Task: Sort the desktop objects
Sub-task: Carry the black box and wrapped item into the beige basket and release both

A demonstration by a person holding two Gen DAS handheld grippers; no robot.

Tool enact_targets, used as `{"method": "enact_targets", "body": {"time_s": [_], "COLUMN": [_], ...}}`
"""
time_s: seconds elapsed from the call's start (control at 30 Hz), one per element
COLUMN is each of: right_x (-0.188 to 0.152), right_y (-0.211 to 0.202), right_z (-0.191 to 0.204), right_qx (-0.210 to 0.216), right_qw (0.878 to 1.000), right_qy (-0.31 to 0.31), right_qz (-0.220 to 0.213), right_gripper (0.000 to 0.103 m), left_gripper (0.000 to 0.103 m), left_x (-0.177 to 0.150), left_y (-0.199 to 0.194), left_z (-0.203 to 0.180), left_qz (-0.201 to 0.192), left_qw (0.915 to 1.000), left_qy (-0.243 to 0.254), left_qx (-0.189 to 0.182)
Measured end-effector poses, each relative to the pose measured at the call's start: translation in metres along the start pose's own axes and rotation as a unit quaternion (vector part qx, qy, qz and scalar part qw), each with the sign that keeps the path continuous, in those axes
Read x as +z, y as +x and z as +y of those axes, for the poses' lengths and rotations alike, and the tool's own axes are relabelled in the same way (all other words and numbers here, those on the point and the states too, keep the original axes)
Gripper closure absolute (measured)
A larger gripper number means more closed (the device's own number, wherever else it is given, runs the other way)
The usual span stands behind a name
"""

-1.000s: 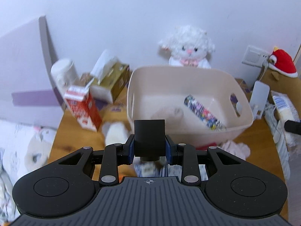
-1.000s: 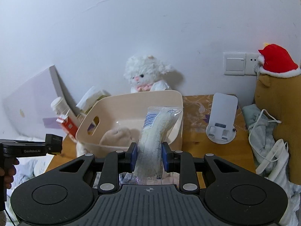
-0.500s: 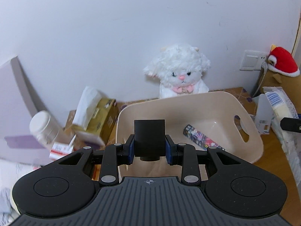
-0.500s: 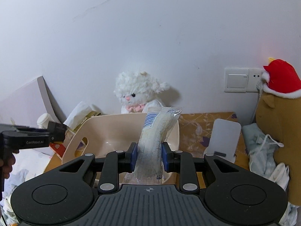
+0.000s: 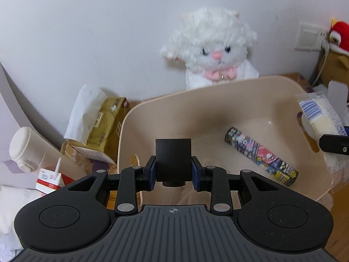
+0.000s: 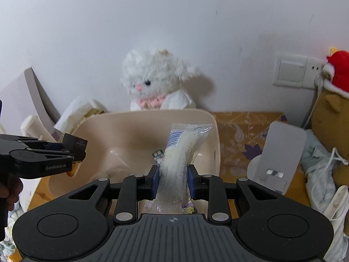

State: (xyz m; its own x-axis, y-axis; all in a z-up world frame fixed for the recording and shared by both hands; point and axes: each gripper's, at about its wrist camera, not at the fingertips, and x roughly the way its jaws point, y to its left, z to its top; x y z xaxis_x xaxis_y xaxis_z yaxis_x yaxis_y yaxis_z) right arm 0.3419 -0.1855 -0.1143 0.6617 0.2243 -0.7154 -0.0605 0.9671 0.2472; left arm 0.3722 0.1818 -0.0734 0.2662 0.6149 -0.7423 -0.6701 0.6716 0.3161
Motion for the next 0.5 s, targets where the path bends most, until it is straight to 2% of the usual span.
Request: {"method": "enact_targets", "body": {"time_s": [0.13, 0.3, 0.37, 0.4, 0.43, 0.5], "right_x": [-0.004, -0.007, -0.007, -0.008, -0.007, -0.008], "right_y": [0.015, 0.024, 0.025, 0.023, 0.022, 0.018], "right_z": [0.005, 0.009, 0.010, 0.011, 0.013, 0.018], "right_qx": [-0.005, -0.008, -0.004, 0.001, 0.001, -0.001], "right_qw": [1.000, 0.999, 0.999, 0.999, 0.999, 0.998], "right_qy": [-0.012, -0.021, -0.026, -0.031, -0.038, -0.057], "right_qz": [0.021, 0.037, 0.039, 0.038, 0.035, 0.027], "right_gripper": [0.078, 0.077, 0.078, 0.070, 0.067, 0.055], "left_gripper": [0.071, 0.070, 0.060, 0.051, 0.042, 0.035], "left_x": [-0.004, -0.008, -0.008, -0.009, -0.009, -0.010], "left_y": [0.011, 0.019, 0.018, 0.016, 0.014, 0.008], "left_z": [-0.006, -0.007, -0.008, -0.008, -0.008, -0.007], "left_qz": [0.019, 0.037, 0.036, 0.031, 0.023, 0.008], "left_qw": [0.9997, 0.9993, 0.9992, 0.9993, 0.9995, 0.9997], "left_qy": [0.016, 0.008, 0.011, 0.013, 0.015, 0.020], "left_qx": [-0.002, -0.008, -0.014, -0.016, -0.015, -0.013]}}
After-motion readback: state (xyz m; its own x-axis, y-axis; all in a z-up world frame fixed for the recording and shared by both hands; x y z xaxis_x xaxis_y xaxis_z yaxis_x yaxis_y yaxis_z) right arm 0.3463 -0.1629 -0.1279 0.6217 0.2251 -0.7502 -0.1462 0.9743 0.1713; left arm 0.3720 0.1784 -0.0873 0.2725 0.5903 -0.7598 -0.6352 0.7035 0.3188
